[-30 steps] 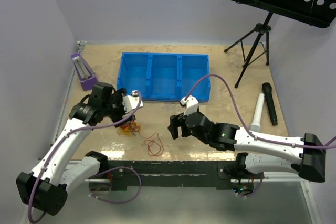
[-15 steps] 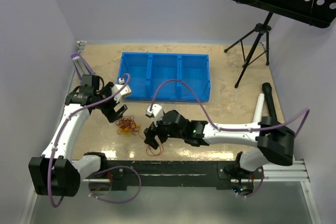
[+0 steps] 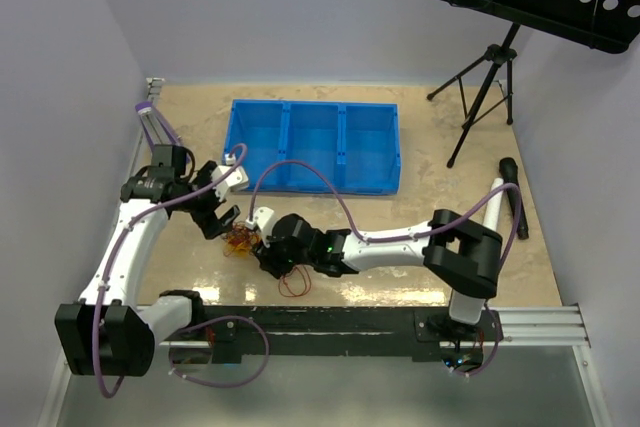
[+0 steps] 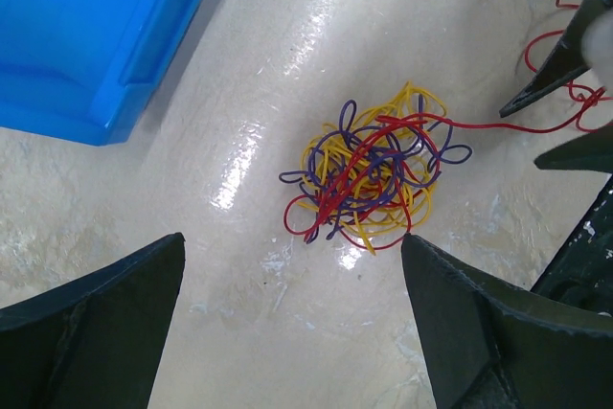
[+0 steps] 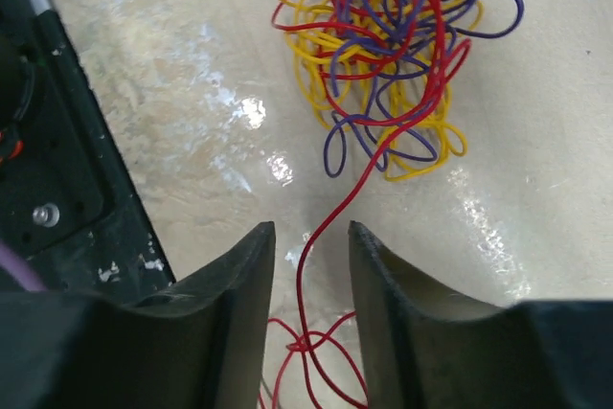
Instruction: Untangle the cables
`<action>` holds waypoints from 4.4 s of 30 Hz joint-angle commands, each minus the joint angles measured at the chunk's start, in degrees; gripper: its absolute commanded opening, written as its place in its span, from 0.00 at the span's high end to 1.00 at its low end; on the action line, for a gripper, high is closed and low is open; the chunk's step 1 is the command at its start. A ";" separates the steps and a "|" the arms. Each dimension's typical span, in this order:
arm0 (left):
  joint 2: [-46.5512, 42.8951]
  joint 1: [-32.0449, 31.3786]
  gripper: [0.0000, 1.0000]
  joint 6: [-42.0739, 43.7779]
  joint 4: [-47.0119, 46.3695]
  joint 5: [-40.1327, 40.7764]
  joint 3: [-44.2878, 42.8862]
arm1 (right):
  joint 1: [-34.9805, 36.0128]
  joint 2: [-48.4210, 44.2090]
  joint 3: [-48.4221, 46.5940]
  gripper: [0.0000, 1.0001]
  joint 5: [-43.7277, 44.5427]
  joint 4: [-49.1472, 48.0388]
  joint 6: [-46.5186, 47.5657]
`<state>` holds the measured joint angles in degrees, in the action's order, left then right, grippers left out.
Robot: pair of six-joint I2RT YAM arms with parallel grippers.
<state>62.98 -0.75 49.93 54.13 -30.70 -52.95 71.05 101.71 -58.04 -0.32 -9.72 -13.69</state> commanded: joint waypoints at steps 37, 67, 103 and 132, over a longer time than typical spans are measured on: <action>1.00 -14.01 0.35 3.68 -14.57 4.68 16.38 | -3.99 -4.68 4.16 1.00 14.47 2.42 -16.98; -9.10 -11.73 1.00 6.05 -10.45 15.32 16.82 | -22.09 -47.30 -8.39 1.00 34.68 25.00 -12.41; -9.45 -11.73 1.00 2.45 -1.31 6.35 5.05 | -32.19 -24.81 -20.89 1.00 31.35 4.19 0.60; -8.31 -11.73 1.00 0.52 -1.31 3.19 2.59 | -37.65 -10.93 -7.17 1.00 29.49 2.67 -12.50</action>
<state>54.59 -12.82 51.57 53.30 -24.36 -46.94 33.52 89.60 -64.38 28.75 -7.99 -23.03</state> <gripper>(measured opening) 0.038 0.014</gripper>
